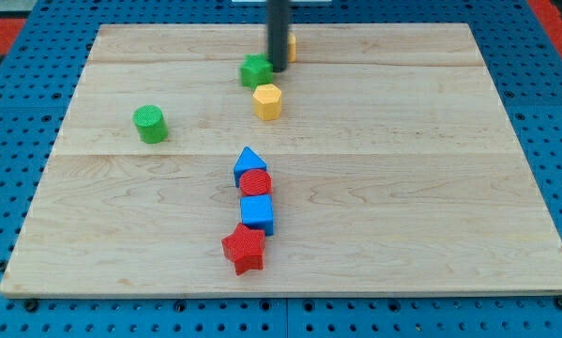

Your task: Move the yellow hexagon top right to the blue triangle

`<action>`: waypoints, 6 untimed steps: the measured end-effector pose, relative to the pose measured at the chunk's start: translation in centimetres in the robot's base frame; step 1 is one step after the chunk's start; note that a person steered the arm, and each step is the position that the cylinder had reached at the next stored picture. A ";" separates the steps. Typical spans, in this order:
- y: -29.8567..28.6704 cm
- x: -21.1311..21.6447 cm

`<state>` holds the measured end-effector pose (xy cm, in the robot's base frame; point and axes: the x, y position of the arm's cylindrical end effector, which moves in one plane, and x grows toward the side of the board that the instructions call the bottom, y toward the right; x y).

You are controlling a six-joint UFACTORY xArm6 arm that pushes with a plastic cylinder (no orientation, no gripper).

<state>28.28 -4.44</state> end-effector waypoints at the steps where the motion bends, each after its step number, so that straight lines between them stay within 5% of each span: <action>1: -9.8 4.3; 2: -12.8 8.6; 3: -3.0 6.0; 5: 13.1 17.1; 6: 11.1 23.3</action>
